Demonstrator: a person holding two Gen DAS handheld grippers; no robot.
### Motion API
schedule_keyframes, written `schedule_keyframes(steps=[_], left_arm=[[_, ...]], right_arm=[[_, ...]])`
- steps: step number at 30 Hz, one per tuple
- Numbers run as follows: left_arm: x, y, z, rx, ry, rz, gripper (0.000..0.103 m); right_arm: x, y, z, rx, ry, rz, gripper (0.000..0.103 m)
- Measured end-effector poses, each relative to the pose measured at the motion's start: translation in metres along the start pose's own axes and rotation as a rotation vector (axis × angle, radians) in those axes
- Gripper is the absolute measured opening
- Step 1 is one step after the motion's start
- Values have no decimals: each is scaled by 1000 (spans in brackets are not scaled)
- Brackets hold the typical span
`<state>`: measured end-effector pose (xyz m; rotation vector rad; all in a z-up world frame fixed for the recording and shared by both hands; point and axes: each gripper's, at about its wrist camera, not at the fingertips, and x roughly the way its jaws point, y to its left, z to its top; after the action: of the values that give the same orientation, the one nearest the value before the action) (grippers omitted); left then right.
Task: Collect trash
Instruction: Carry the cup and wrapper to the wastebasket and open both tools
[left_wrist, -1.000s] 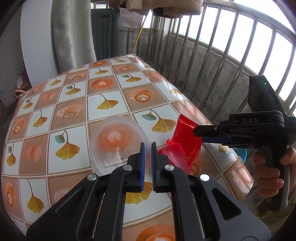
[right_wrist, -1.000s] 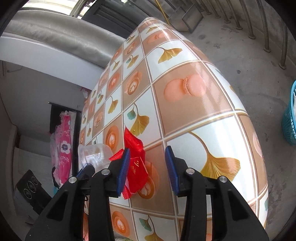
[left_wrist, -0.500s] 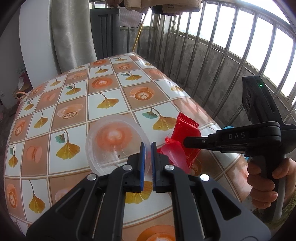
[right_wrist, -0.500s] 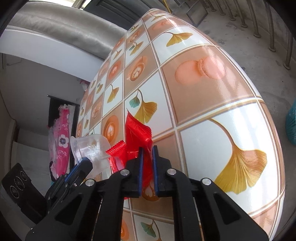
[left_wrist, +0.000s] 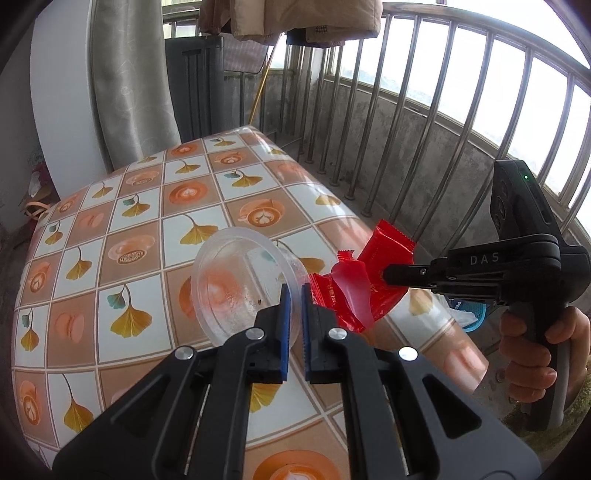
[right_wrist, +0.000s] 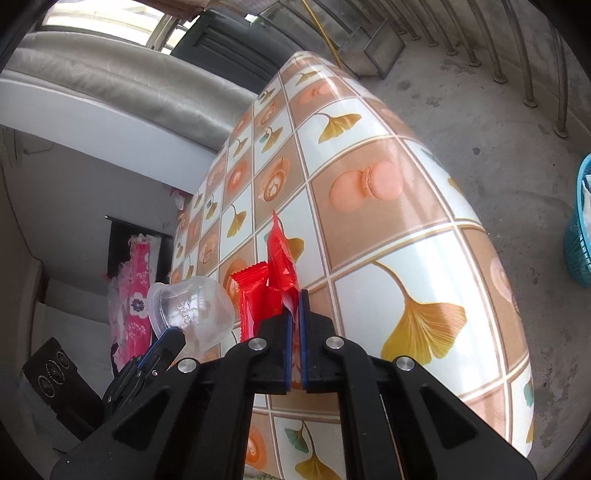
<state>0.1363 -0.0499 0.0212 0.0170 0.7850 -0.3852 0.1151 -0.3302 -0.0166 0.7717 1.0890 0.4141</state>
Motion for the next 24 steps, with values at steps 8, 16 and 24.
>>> schedule_keyframes(steps=[8,16,24], left_arm=[[-11,-44,32,60,-43,-155,4],[9,-126,73,112,14,-423,4],[107,-236,73,125,317,-616,4]], right_arm=[[-87,-35,7,81,-201,4,3],[-197,-114,0,252,-478,-117,3],[-243,-219,-30,510,-600,-255,3]])
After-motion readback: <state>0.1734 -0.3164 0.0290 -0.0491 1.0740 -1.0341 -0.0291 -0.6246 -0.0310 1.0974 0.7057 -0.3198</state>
